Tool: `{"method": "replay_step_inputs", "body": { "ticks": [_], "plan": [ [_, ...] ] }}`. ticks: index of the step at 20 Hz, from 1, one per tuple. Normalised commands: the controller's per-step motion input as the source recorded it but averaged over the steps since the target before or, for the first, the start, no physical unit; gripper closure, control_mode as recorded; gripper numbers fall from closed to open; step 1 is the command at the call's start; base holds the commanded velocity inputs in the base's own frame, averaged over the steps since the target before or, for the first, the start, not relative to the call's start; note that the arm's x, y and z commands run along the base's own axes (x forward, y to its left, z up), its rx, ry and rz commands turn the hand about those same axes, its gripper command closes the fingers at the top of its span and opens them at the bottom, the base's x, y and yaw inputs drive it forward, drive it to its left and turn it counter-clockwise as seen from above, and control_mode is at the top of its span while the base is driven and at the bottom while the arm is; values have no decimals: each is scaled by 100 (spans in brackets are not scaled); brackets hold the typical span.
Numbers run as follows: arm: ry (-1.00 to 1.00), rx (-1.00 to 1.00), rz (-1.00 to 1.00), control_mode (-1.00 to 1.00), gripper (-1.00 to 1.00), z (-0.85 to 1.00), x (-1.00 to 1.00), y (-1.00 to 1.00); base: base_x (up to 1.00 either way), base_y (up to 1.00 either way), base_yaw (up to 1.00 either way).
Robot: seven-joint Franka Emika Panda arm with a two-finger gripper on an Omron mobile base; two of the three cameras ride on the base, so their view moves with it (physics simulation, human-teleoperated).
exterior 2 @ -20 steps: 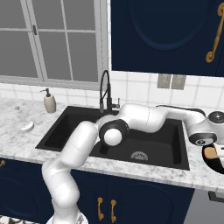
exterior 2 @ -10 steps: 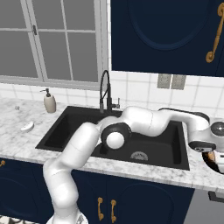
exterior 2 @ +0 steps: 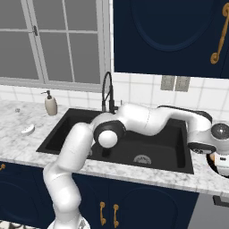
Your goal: Pick the squash from the sink and place it in the bowl. Then pick the bowl and place it in the microwave. Then close the microwave door and press the start button.
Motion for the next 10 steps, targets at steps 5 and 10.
{"method": "replay_step_inputs", "body": {
  "ticks": [5, 10],
  "plan": [
    [-3, 0, -3, -100, -100, 3, -61, 8, 0, 0, 0],
    [-4, 1, 0, -100, -100, -8, -38, 0, 0, 0, 0]
  ]
}}
